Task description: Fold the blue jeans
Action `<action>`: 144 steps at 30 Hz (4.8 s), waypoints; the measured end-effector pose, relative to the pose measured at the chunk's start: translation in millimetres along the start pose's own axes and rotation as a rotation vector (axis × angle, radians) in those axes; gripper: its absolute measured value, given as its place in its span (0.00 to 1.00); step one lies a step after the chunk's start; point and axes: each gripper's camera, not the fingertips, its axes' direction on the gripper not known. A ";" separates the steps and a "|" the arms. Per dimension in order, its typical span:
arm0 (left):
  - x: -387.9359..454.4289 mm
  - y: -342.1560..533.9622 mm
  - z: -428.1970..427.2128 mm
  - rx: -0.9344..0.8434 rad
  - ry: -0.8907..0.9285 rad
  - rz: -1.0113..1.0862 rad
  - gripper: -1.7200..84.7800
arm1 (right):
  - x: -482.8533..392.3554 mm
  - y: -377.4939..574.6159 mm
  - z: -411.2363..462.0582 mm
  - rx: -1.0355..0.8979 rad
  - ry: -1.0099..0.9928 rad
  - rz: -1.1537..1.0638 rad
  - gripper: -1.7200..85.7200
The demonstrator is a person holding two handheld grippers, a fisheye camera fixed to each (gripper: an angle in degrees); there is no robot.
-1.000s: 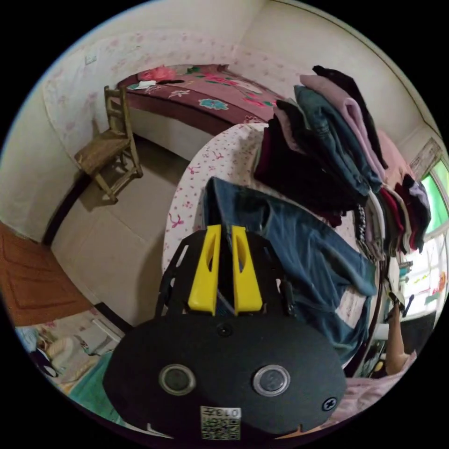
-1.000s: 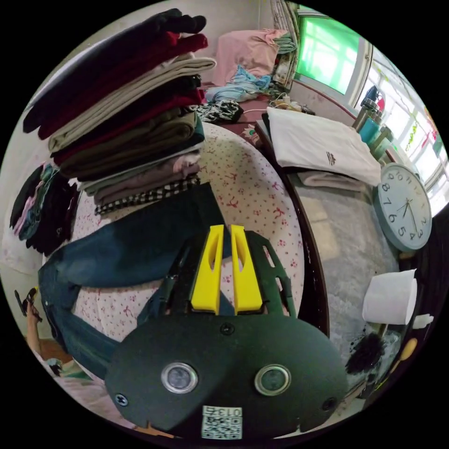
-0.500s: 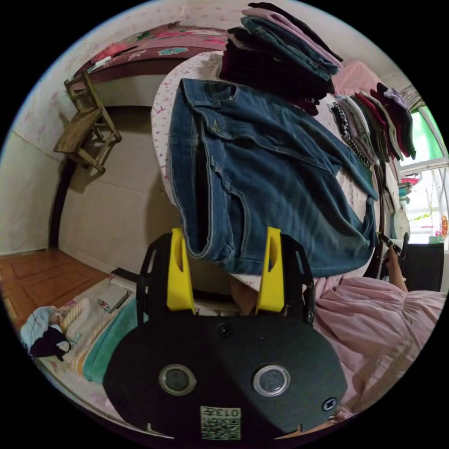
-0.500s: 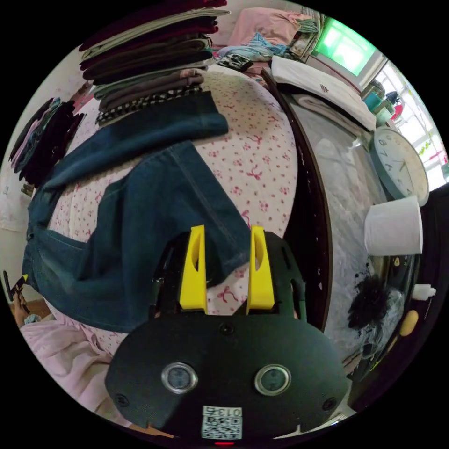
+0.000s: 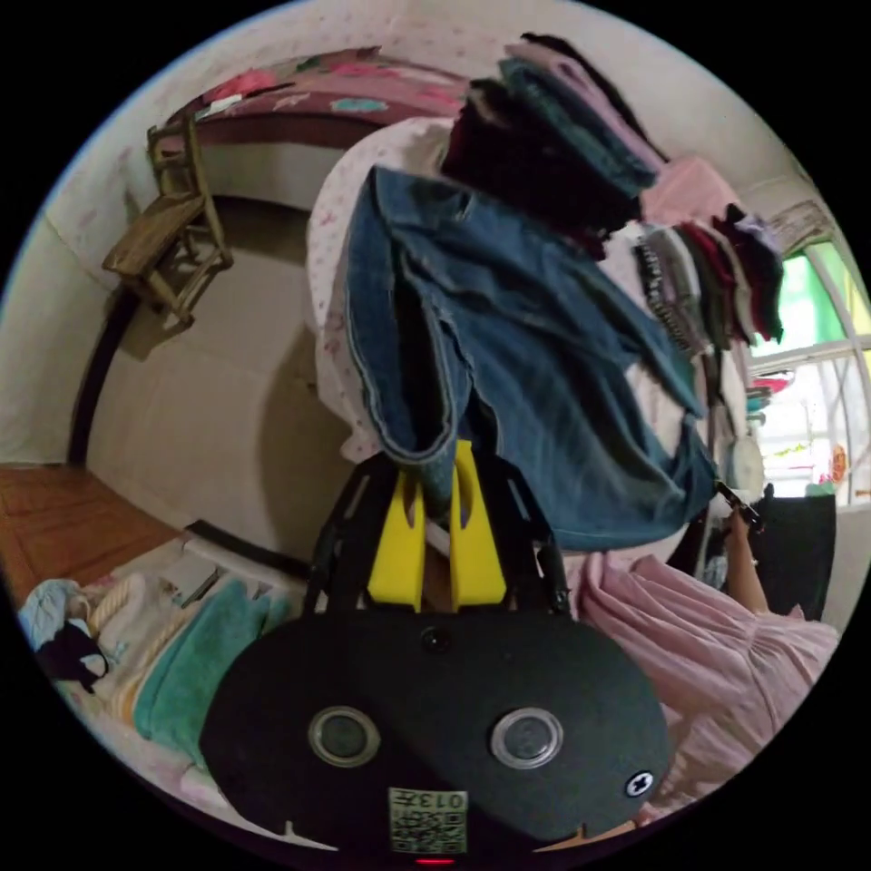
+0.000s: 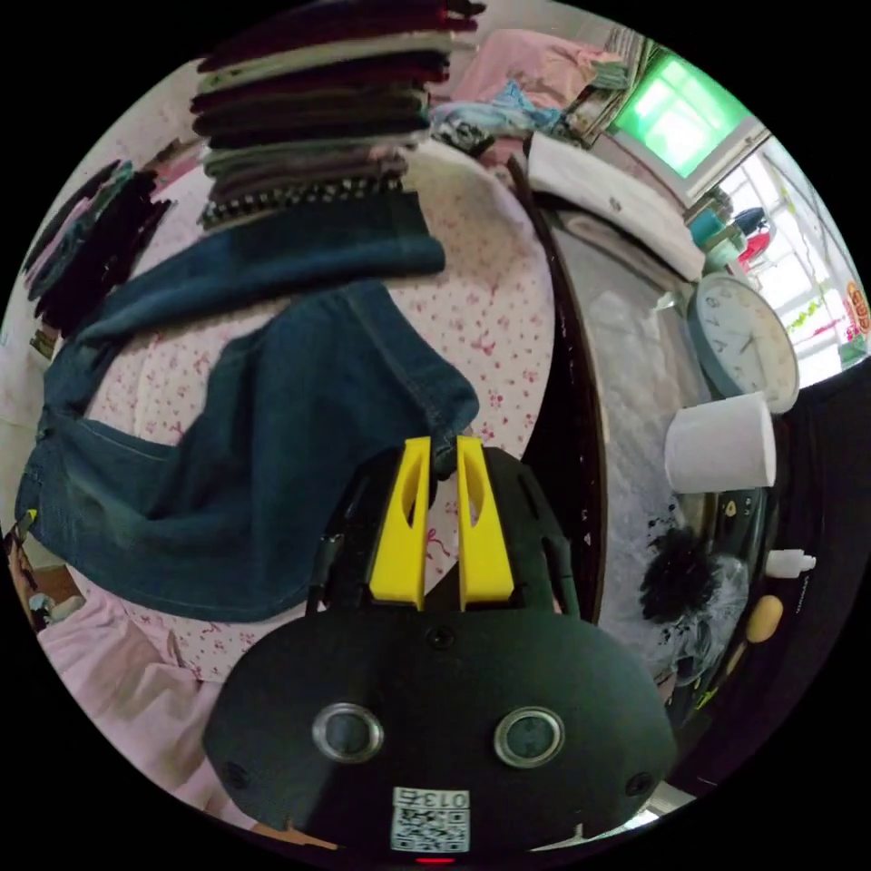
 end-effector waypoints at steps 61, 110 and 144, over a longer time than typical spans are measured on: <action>299.7 -283.8 338.9 -0.268 0.130 0.663 0.03 | 101.6 -227.9 3.0 0.242 -0.457 -0.035 0.15; 298.4 -304.2 383.2 -0.271 -0.668 0.966 0.14 | -56.2 -258.2 36.7 0.149 -0.179 -0.766 0.16; 305.1 -180.0 301.0 0.009 -0.184 0.884 0.09 | -7.4 -178.2 28.4 0.255 -0.084 -0.347 0.09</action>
